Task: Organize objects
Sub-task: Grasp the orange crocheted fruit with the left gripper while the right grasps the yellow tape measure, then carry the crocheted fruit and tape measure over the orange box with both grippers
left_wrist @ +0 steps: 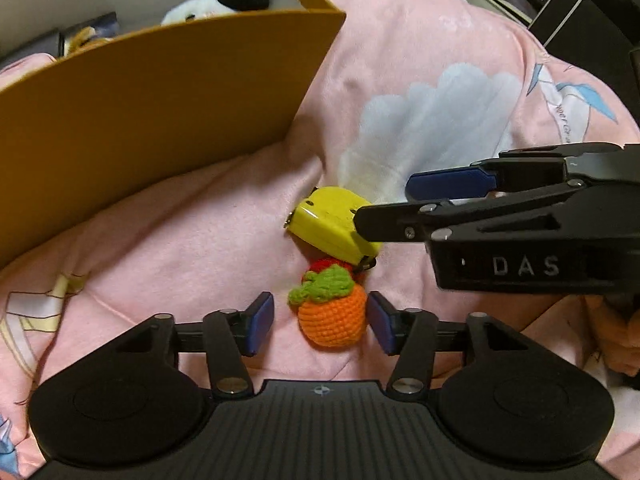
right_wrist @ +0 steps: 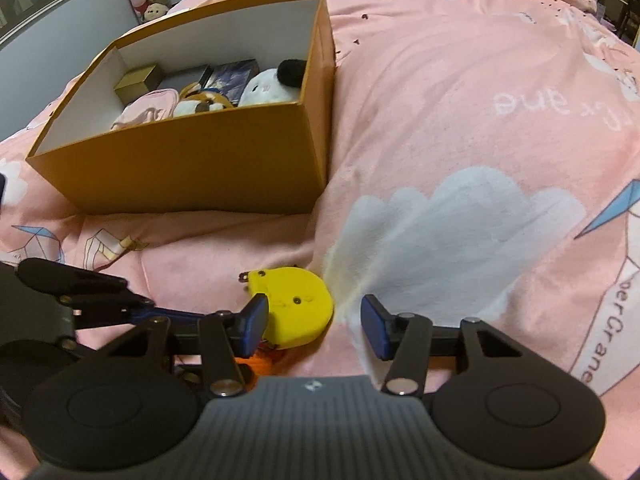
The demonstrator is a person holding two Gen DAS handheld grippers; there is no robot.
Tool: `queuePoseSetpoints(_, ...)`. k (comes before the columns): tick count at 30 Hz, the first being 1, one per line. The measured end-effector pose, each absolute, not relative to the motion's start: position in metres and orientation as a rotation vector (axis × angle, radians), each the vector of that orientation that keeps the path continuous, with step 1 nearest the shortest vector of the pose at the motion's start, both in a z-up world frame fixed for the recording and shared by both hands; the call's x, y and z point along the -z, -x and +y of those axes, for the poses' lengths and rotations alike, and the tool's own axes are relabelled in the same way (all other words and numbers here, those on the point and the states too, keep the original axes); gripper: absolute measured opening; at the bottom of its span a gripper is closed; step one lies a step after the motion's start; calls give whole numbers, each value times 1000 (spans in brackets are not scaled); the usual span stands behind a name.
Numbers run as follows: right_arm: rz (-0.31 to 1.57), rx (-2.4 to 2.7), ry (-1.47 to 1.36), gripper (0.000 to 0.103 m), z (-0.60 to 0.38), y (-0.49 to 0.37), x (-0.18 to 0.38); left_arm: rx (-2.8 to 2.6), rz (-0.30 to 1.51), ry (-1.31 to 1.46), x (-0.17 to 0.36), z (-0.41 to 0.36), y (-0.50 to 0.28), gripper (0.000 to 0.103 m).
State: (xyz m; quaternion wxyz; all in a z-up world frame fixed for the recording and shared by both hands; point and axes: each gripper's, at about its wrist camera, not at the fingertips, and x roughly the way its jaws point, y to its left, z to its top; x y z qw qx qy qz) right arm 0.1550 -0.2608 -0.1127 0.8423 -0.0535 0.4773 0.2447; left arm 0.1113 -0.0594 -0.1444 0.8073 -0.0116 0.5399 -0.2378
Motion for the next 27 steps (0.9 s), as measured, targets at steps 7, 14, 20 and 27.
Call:
queuePoseSetpoints(7, 1035, -565, 129, 54, -252, -159, 121, 539, 1189, 57, 156, -63, -111, 56)
queuePoseSetpoints(14, 1084, -590, 120, 54, -248, -167, 134, 550, 1215, 90, 160, -59, -104, 44)
queuePoseSetpoints(20, 1105, -614, 122, 55, -243, -170, 141, 486, 1221, 74, 150, -44, -88, 44)
queuePoseSetpoints(27, 1117, -625, 131, 55, -239, -173, 147, 380, 1182, 130, 136, -16, -76, 44)
